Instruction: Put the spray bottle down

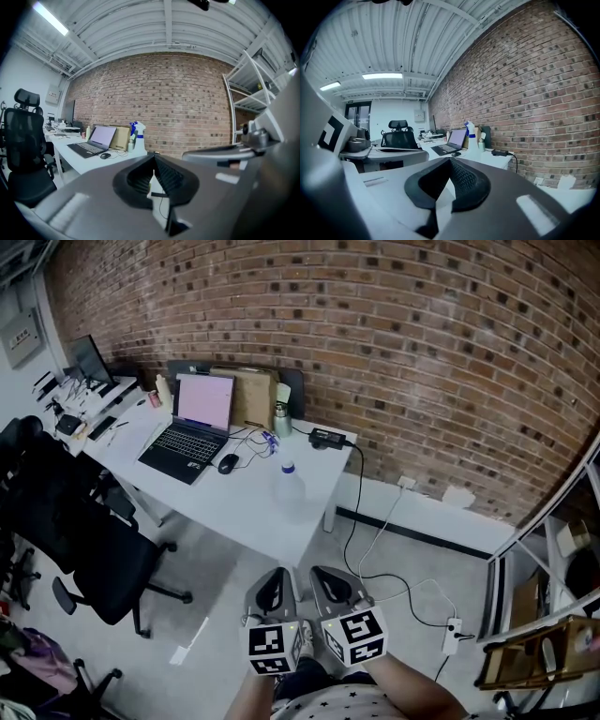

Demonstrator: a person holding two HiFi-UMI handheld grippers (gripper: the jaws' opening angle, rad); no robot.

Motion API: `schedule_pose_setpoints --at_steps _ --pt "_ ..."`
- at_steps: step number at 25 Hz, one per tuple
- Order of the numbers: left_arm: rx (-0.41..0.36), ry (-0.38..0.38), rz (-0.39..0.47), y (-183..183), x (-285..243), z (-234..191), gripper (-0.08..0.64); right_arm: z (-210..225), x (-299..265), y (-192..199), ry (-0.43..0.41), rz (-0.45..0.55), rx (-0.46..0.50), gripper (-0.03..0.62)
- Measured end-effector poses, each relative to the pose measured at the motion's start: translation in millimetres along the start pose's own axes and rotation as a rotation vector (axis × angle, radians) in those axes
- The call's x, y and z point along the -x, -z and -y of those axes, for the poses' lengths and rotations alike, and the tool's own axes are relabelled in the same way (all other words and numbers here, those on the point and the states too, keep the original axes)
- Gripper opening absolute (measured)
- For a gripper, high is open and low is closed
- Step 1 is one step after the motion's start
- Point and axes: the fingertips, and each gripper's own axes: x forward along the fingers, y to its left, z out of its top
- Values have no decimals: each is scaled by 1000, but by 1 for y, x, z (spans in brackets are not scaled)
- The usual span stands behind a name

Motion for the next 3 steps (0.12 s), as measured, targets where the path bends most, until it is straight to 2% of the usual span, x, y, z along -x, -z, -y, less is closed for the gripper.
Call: schedule_pose_setpoints --at_steps 3 --pt "-5 -2 0 2 0 1 8 0 1 2 -1 -3 3 -2"
